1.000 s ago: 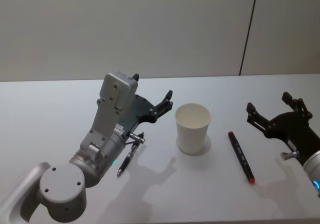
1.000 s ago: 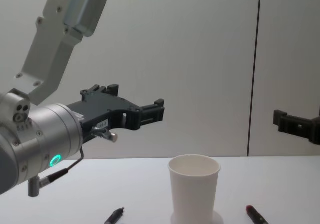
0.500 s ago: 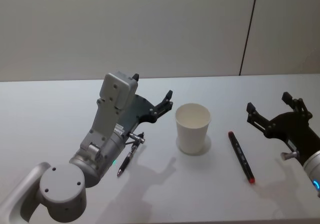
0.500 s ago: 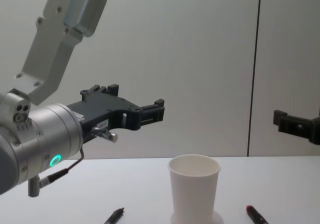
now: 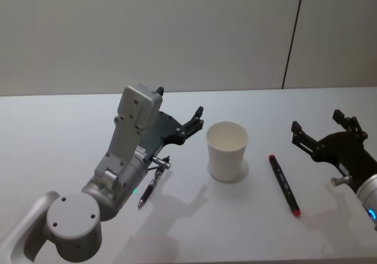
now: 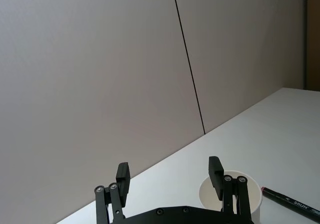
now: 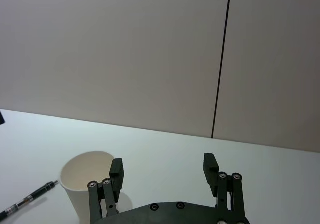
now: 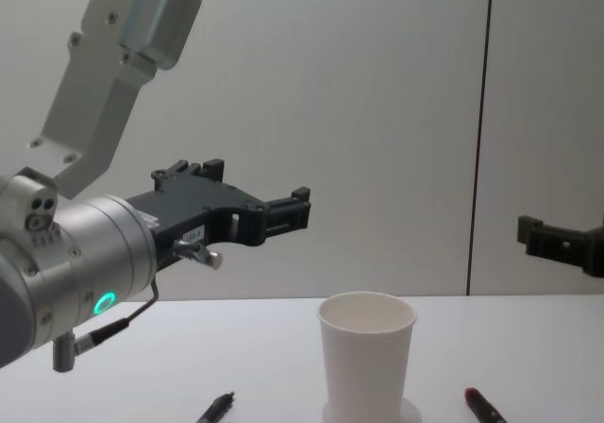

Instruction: Place the pen into the pen holder.

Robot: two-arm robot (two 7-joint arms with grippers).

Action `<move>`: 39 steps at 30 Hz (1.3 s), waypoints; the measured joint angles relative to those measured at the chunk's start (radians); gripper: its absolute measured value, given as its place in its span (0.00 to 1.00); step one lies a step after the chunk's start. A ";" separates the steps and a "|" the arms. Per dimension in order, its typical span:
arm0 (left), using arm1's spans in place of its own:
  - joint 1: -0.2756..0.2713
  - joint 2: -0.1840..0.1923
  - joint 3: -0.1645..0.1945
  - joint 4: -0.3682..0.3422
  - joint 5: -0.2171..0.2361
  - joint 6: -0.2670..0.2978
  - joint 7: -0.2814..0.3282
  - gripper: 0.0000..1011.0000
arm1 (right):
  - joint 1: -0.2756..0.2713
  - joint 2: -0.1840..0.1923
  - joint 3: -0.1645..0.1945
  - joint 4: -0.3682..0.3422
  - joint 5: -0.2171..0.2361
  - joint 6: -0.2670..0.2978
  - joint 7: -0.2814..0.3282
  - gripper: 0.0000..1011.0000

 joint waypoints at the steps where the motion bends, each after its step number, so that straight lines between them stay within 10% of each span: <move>1: 0.000 0.000 0.000 0.000 0.000 0.000 0.000 0.99 | 0.003 -0.001 0.001 0.002 0.001 0.005 -0.001 0.99; 27: 0.000 0.000 0.000 0.000 0.000 0.000 0.000 0.99 | 0.137 -0.086 -0.021 0.188 -0.024 0.278 -0.043 0.99; 39: 0.000 0.000 0.000 0.000 0.000 0.000 0.000 0.99 | 0.161 -0.138 -0.058 0.254 -0.061 0.315 -0.092 0.99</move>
